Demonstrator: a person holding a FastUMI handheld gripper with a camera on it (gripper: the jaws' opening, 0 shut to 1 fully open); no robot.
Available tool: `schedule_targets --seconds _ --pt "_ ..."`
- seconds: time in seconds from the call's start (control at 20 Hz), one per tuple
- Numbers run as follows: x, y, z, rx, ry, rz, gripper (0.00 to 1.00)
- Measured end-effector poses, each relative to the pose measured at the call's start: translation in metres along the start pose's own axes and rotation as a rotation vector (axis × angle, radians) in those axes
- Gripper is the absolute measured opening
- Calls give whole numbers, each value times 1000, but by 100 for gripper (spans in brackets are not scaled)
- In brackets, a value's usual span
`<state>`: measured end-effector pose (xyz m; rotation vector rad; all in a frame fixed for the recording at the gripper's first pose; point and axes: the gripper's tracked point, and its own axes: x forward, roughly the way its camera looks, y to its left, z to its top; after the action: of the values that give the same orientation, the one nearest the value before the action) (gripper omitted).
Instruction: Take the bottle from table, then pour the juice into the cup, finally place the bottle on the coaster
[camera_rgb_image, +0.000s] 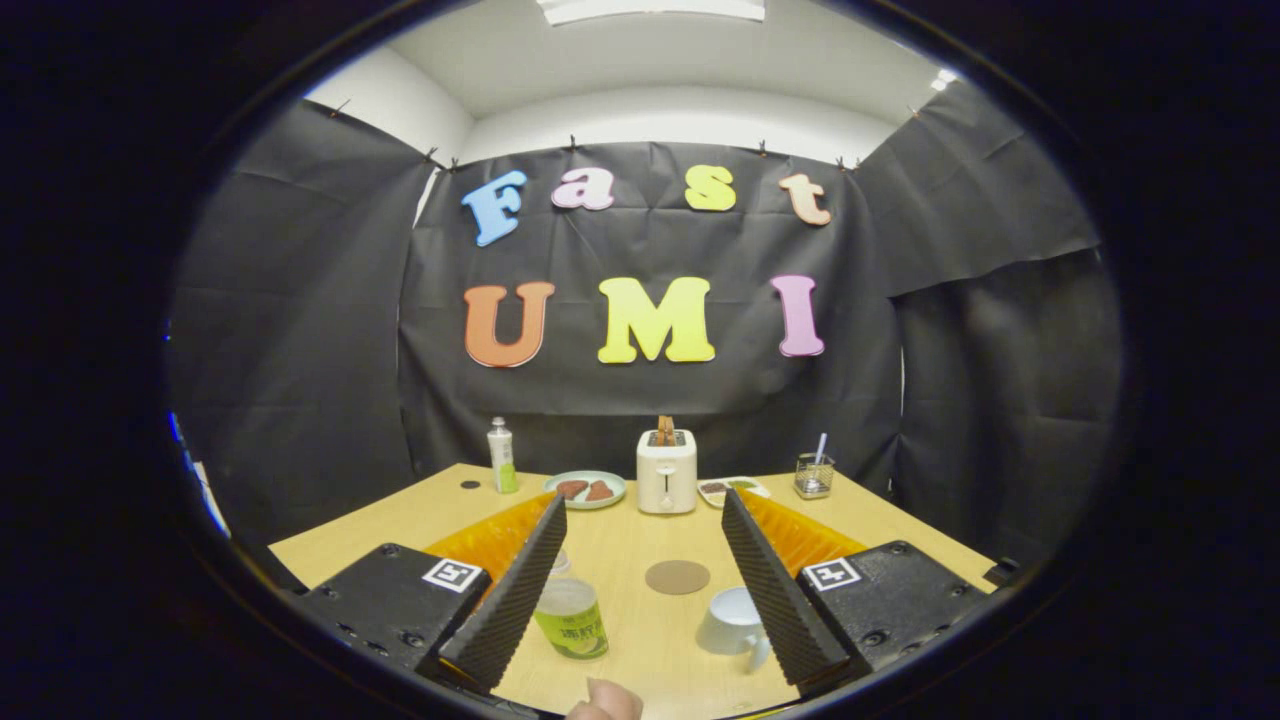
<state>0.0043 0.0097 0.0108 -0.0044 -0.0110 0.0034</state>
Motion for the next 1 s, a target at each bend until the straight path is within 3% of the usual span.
schedule_targets --seconds 0.4,1.0 --pt "15 16 -29 -20 37 -30 100" --pt "44 65 -77 -23 72 26 100"
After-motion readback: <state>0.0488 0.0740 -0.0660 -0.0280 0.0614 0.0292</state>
